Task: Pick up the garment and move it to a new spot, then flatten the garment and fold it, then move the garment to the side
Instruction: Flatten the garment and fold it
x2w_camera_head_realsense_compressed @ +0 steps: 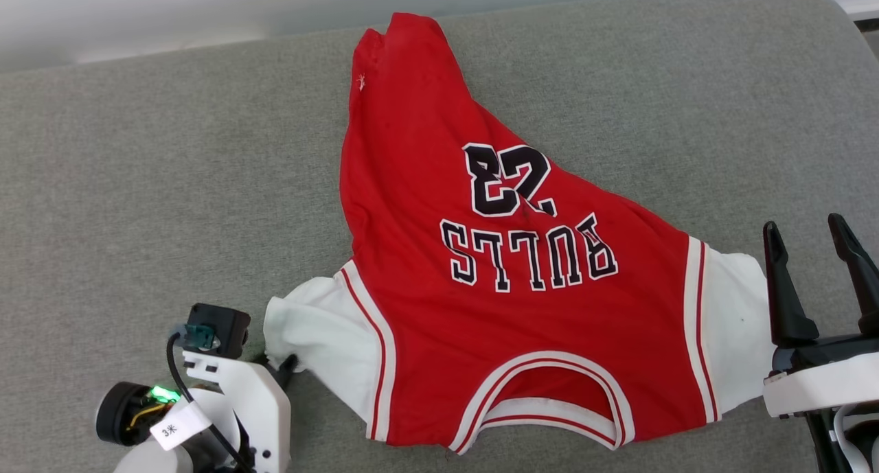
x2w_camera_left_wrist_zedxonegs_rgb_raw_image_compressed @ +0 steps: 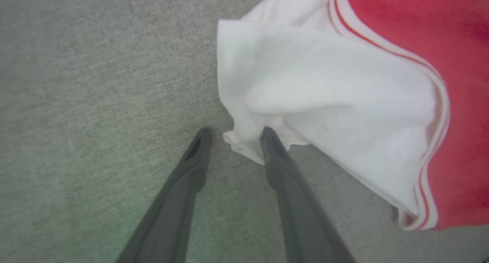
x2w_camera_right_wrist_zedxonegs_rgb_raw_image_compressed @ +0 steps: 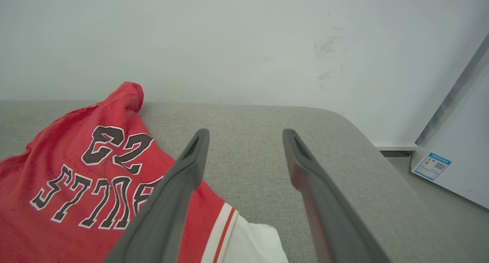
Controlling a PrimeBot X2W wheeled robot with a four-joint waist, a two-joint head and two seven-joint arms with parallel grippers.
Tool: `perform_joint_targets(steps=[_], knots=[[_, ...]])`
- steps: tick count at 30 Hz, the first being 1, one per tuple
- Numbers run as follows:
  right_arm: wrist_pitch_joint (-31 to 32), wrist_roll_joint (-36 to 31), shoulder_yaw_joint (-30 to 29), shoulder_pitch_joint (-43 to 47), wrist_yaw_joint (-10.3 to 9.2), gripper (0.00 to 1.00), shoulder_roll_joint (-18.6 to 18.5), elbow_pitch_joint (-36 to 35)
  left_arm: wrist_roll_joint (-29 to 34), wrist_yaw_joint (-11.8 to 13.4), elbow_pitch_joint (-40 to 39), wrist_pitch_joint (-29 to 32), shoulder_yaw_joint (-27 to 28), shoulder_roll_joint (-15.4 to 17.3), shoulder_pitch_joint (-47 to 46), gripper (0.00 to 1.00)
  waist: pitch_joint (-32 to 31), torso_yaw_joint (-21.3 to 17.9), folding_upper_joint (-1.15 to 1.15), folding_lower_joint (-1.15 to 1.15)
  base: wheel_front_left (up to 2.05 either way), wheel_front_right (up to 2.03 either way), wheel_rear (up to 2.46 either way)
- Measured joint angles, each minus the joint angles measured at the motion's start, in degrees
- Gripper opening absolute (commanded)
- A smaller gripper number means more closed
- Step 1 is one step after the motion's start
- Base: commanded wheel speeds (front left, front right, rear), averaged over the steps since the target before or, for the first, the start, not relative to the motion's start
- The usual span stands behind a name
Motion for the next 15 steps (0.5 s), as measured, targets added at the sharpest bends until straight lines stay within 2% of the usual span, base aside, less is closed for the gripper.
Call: perform_joint_targets(steps=[8,12,15], knots=[[2.3,-0.5,0.2,0.7,0.0,1.0,-0.3,1.5,-1.4,0.3,-1.0,-0.9,0.7,0.4,3.9,0.0,-2.8,1.4,0.0,0.0,0.0,0.0,0.0],[7.8,0.4,0.9,2.1,0.01,1.0,-1.7,3.0,-1.8,1.5,-4.2,-3.4,2.9,1.5,6.6,0.0,-4.9,2.4,0.0,0.0,0.0,0.0,0.0],[14.1,0.8,0.4,3.9,0.01,1.0,-2.8,3.5,-1.9,2.5,-8.2,-4.5,4.7,2.5,8.2,0.0,-6.2,3.4,0.0,0.0,0.0,0.0,0.0]])
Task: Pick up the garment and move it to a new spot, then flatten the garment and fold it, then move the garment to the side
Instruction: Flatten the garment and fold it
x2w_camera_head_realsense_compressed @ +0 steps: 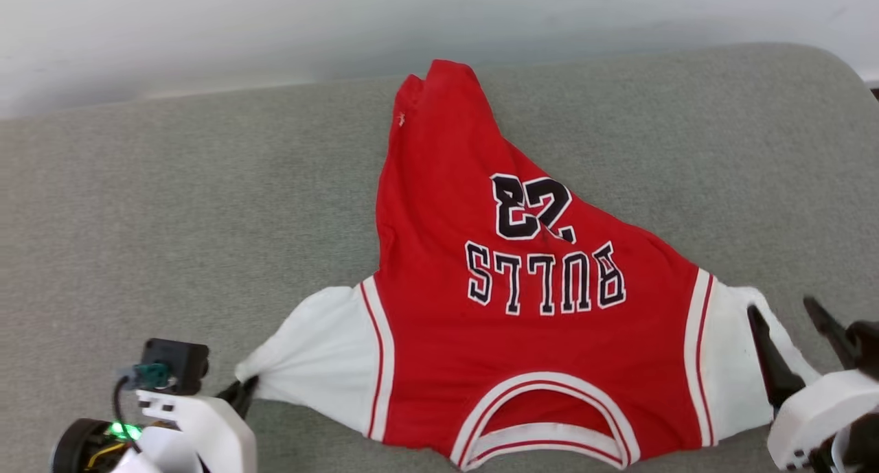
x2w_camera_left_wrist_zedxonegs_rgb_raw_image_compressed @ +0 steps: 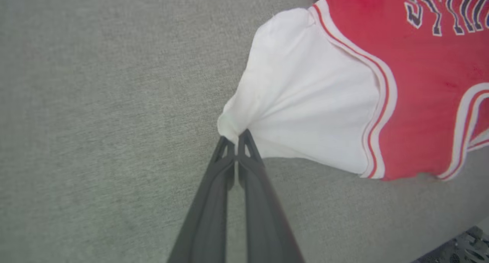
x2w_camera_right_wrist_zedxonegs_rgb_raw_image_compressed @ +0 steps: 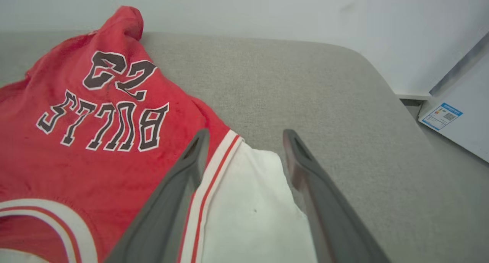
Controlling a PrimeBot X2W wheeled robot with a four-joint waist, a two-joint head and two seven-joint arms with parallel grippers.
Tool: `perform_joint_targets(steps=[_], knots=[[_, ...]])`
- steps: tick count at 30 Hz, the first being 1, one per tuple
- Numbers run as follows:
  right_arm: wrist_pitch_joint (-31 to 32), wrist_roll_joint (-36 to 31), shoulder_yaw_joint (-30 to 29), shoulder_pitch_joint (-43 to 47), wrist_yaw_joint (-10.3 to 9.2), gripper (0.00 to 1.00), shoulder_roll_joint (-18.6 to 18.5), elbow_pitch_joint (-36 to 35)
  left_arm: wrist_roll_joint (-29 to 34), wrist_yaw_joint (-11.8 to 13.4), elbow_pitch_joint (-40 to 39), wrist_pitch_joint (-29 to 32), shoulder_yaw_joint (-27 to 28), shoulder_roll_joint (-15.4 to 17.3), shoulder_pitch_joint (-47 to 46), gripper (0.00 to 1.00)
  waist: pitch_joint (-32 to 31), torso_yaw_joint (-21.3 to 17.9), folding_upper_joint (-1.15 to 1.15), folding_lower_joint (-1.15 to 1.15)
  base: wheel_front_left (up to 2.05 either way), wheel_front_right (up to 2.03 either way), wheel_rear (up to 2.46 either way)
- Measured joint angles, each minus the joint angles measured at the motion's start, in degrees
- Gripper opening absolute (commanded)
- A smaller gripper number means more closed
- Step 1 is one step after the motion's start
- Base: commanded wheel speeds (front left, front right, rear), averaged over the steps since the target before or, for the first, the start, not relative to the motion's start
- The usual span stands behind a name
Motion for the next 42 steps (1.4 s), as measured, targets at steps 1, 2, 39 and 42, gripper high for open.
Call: perform_joint_targets(steps=[1,2,39,42], knots=[[2.8,0.3,-0.1,0.7,-0.01,1.0,-0.5,0.1,0.0,0.2,-1.4,-0.3,0.7,0.5,0.6,0.0,-0.3,0.4,0.0,0.0,0.0,0.0,0.0],[5.5,0.4,0.0,1.5,-0.01,1.0,-1.2,0.1,-0.1,0.5,-2.7,-0.4,1.4,0.9,1.0,0.0,-0.6,0.8,0.0,0.0,0.0,0.0,0.0],[31.9,2.4,-3.8,2.5,-0.11,0.0,-1.5,10.9,0.4,1.6,-18.4,1.1,1.4,4.9,7.3,0.0,3.3,6.2,0.0,-0.01,0.0,0.0,0.0],[30.3,5.2,-3.3,2.4,-0.12,0.0,-2.1,10.2,-0.1,2.0,-19.0,-0.1,2.1,4.6,8.3,0.0,2.1,5.8,0.0,0.0,0.0,0.0,0.0]])
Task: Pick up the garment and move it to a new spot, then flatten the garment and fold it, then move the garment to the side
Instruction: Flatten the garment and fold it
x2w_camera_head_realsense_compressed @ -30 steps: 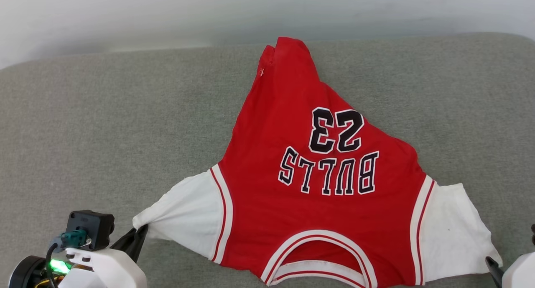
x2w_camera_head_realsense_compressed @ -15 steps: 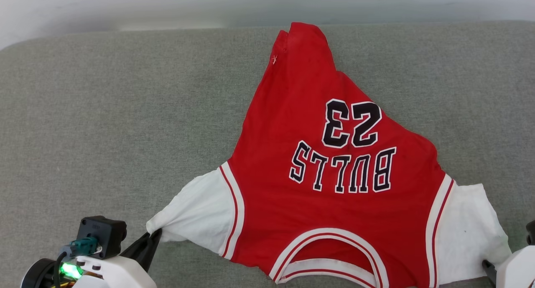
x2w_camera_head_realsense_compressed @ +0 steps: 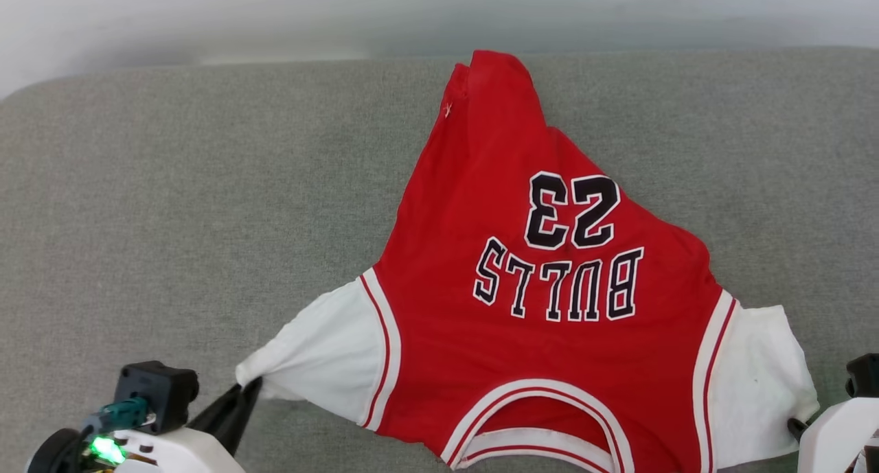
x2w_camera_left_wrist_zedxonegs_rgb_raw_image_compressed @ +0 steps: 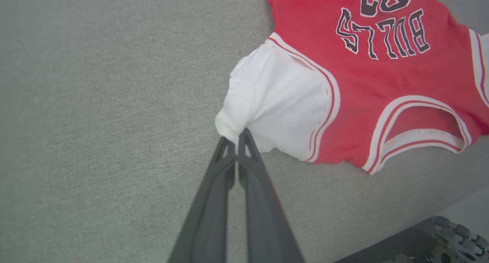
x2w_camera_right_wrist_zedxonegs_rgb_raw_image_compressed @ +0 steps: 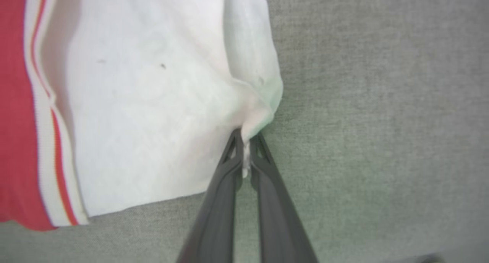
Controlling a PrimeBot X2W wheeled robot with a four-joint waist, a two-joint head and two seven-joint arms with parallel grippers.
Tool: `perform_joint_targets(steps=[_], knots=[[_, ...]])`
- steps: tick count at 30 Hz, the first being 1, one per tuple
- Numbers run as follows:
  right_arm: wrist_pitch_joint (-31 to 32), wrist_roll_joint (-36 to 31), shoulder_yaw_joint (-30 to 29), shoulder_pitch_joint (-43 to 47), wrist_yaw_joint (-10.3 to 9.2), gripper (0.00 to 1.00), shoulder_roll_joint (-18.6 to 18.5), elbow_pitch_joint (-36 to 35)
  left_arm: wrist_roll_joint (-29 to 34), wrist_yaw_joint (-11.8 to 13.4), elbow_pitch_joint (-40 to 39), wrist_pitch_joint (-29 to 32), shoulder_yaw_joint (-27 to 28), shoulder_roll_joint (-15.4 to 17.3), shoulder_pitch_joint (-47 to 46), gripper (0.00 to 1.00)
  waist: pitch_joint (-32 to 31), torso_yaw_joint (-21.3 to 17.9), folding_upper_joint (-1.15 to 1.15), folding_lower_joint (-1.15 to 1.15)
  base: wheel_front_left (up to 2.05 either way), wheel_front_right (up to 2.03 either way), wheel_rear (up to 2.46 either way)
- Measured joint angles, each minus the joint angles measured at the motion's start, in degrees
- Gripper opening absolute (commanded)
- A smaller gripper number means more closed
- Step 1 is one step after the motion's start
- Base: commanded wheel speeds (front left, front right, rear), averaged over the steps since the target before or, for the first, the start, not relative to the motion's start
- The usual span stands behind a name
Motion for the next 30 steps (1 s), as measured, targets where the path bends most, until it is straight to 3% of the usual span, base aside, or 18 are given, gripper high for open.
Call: perform_joint_targets(steps=[9,18,25,30], knots=[[2.2,8.2,0.1,-1.9,0.11,0.0,-4.4,-12.4,0.6,0.0,-2.6,-2.0,4.2,2.8,0.9,0.0,-4.8,-1.5,0.0,0.0,0.0,0.0,0.0],[6.5,14.4,-1.5,-9.3,0.12,0.0,-8.1,-21.7,3.2,-0.3,-7.5,-4.9,12.6,8.7,-1.9,0.0,-8.4,-3.6,0.0,0.0,0.0,0.0,0.0],[7.9,16.7,-2.6,-20.6,0.12,0.0,-8.5,-25.9,3.9,1.6,-11.3,-6.9,21.7,11.8,-10.4,0.0,-9.8,-4.7,0.0,0.0,0.0,0.0,0.0],[7.4,17.1,-1.8,-30.3,0.12,0.0,-8.4,-25.0,3.1,2.5,-11.4,-6.3,24.1,13.6,-17.3,0.0,-9.1,-5.4,0.0,0.0,0.0,0.0,0.0]])
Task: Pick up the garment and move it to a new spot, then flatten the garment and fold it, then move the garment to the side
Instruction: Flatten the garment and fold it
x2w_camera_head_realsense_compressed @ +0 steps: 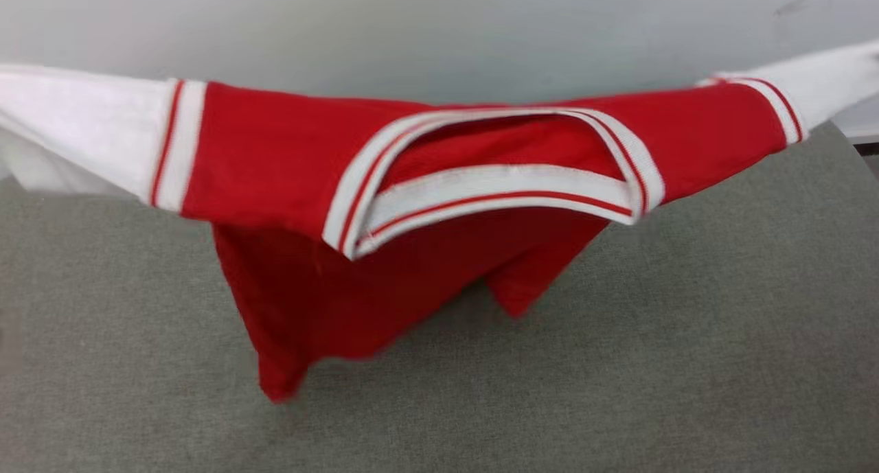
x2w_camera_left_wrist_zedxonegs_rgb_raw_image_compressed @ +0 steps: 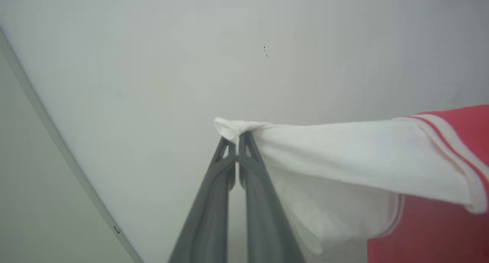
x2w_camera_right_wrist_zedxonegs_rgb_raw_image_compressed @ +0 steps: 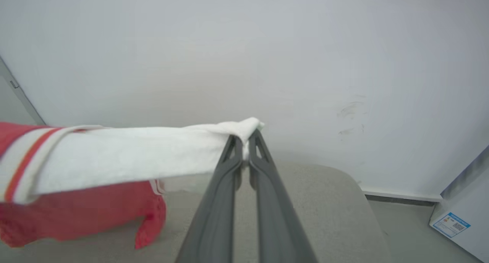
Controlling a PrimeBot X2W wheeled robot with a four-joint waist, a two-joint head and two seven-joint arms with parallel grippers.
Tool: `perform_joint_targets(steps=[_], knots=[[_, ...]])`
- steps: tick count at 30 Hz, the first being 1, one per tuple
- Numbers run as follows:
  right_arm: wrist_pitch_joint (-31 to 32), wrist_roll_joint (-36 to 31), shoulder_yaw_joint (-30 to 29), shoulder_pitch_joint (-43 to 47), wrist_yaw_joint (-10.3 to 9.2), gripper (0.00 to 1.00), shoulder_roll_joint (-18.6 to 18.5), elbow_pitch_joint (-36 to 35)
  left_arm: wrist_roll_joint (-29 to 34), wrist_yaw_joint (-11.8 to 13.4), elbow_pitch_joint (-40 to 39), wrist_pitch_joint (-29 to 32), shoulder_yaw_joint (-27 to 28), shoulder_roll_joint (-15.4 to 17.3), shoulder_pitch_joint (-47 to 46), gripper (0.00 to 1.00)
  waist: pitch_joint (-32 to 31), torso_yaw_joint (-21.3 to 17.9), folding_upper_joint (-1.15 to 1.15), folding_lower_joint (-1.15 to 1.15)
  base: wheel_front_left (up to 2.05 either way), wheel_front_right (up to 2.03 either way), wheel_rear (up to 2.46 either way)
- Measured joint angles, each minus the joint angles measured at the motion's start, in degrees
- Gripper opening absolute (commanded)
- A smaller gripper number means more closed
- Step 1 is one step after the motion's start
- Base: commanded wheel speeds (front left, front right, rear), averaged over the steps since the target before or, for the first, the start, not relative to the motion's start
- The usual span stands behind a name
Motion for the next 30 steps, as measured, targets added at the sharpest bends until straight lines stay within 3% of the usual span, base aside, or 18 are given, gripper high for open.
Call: perform_joint_targets(steps=[8,17,24,30], knots=[[-3.9,-3.5,2.2,-13.3,0.0,0.0,-0.5,5.2,-3.4,-1.7,5.6,0.3,-2.4,3.3,-15.4,0.0,3.8,0.1,0.0,0.0,0.0,0.0,0.0],[-9.1,-6.3,5.5,-28.2,0.01,0.0,-3.1,12.4,-2.8,-6.4,17.4,-1.6,-11.8,5.4,-39.8,0.0,11.9,0.6,0.0,0.01,0.0,0.0,0.0],[-16.0,-8.3,7.6,-43.8,0.0,0.0,-5.1,21.2,0.7,-9.6,29.1,-4.1,-19.2,1.6,-61.7,0.0,20.0,1.2,0.0,0.01,0.0,0.0,0.0],[-21.7,-11.7,9.8,-56.5,0.0,0.0,-5.2,30.1,4.4,-10.2,41.4,-8.6,-24.0,-4.9,-77.8,0.0,26.9,1.9,0.0,0.02,0.0,0.0,0.0]])
